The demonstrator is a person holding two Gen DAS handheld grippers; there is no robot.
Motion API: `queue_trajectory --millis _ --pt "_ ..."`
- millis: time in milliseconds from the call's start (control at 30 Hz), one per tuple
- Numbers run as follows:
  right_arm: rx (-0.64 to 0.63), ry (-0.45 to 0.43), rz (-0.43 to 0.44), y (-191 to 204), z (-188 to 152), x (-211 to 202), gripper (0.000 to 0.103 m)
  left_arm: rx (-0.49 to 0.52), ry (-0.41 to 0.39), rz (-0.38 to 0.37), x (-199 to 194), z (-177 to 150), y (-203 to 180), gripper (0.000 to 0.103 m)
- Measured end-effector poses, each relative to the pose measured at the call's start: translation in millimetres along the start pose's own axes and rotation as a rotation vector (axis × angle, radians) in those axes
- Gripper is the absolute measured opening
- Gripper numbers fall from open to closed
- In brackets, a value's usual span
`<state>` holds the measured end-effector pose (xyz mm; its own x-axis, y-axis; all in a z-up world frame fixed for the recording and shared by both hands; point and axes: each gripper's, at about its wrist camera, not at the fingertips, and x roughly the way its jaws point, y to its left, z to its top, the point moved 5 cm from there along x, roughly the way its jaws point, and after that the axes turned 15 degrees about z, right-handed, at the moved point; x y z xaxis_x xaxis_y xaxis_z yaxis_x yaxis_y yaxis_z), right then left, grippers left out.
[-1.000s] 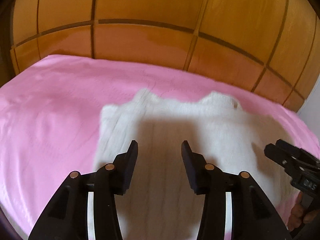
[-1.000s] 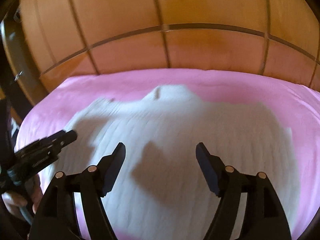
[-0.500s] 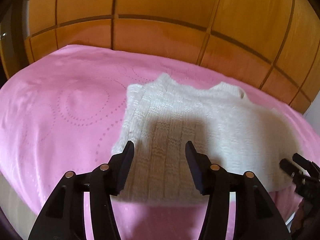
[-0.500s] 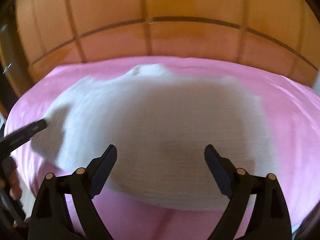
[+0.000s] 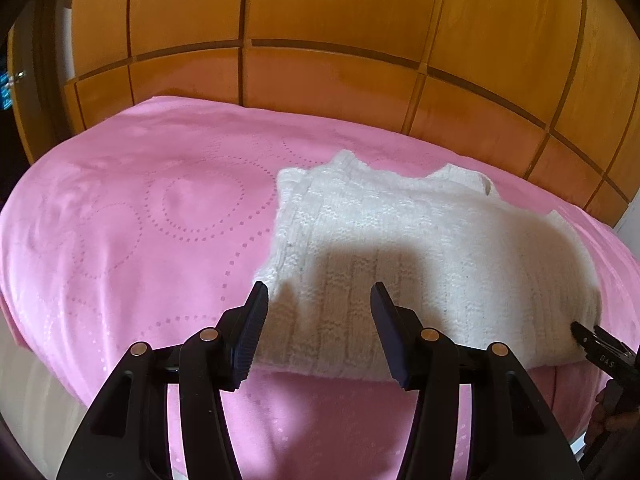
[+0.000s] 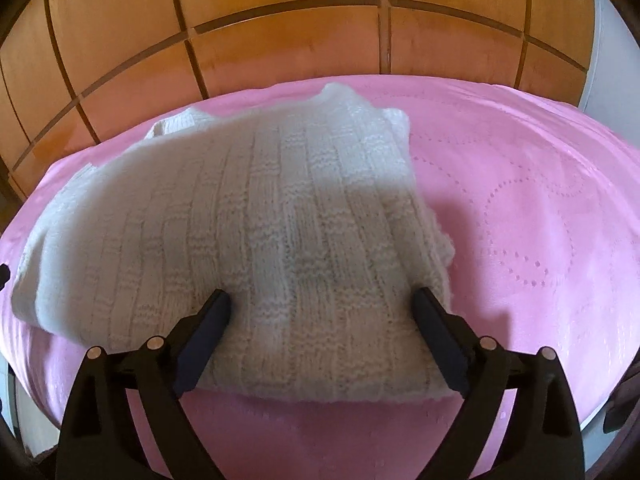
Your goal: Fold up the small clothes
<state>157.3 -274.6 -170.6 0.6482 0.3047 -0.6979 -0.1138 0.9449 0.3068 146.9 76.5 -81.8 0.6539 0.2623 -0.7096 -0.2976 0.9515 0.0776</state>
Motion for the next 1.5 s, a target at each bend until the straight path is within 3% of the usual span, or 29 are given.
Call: queue_trajectory --millis 333,500,567,633,667,733,867,967,1000,1033,1100,1167,1267,1300,1333,1367,1433,1500 --pt "-0.022 -0.017 -0.018 1 2 9 0.095 -0.041 0.040 0.042 14 -6 28 0.052" --pt "-0.027 -0.027 -0.026 2 0 10 0.097 -0.063 0.082 0.019 26 -12 41 0.052" --pt "-0.028 -0.029 -0.027 2 0 10 0.097 -0.072 0.133 -0.032 37 -19 45 0.039" --pt "-0.030 -0.030 -0.027 2 0 10 0.097 -0.095 0.183 -0.118 46 -27 47 0.011" --pt "-0.030 -0.031 -0.027 2 0 10 0.097 -0.094 0.177 -0.136 46 -29 48 0.006" --pt "-0.032 -0.033 -0.026 2 -1 10 0.097 -0.080 0.162 -0.141 44 -33 50 0.004" --pt "-0.035 -0.039 -0.022 1 -1 10 0.097 -0.124 0.194 -0.189 42 -40 60 0.003" --pt "-0.032 -0.048 -0.024 1 -2 10 0.098 -0.122 0.160 -0.231 31 -30 62 0.004" --pt "-0.032 -0.048 -0.024 1 -2 10 0.098 -0.113 0.148 -0.238 31 -22 60 0.012" --pt "-0.031 -0.049 -0.024 1 -2 10 0.098 -0.111 0.141 -0.242 31 -15 59 0.031" --pt "-0.032 -0.050 -0.026 1 -2 10 0.098 -0.131 0.132 -0.242 39 3 56 0.048" --pt "-0.033 -0.050 -0.024 1 -2 10 0.098 -0.122 0.143 -0.262 50 20 46 0.048" --pt "-0.031 -0.050 -0.026 2 -2 10 0.098 -0.105 0.156 -0.229 74 41 30 0.048" --pt "-0.031 -0.050 -0.025 2 -2 11 0.098 -0.106 0.170 -0.221 83 47 26 0.042" --pt "-0.032 -0.050 -0.025 1 -2 11 0.098 -0.090 0.201 -0.226 95 51 17 0.018" --pt "-0.033 -0.049 -0.024 1 -1 11 0.099 -0.075 0.206 -0.185 103 54 14 0.009" --pt "-0.034 -0.049 -0.022 1 -1 11 0.099 -0.046 0.184 -0.086 113 53 9 0.006" --pt "-0.038 -0.053 -0.023 1 -1 11 0.099 -0.057 0.161 -0.037 114 46 9 0.006"
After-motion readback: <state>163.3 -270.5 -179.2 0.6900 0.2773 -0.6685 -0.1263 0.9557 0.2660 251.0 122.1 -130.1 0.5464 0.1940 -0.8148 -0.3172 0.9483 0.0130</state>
